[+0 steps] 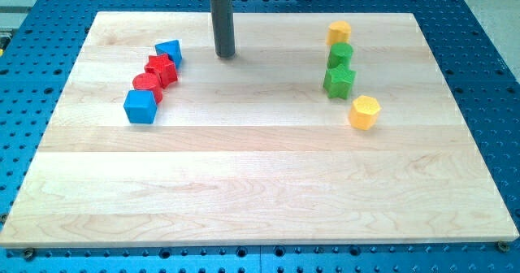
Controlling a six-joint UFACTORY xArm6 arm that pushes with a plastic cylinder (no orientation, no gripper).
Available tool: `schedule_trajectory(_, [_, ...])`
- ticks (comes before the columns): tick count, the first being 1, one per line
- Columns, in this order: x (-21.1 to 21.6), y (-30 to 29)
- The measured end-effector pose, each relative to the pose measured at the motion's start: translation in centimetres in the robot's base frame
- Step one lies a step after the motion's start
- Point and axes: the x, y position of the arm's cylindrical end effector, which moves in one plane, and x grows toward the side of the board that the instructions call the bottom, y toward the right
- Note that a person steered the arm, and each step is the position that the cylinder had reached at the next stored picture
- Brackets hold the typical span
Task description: Slide both the red blocks towards the center left
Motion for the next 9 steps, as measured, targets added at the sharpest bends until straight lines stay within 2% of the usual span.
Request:
schedule_trajectory(1, [0.0, 0.0])
schedule_trajectory(2, [-2.0, -0.3])
schedule_trajectory(4, [3.0, -0.9])
schedule_trajectory(6, [3.9, -8.5])
schedule_trajectory(7, [4.8, -15.0])
schedule_trajectory(9, [4.8, -13.8])
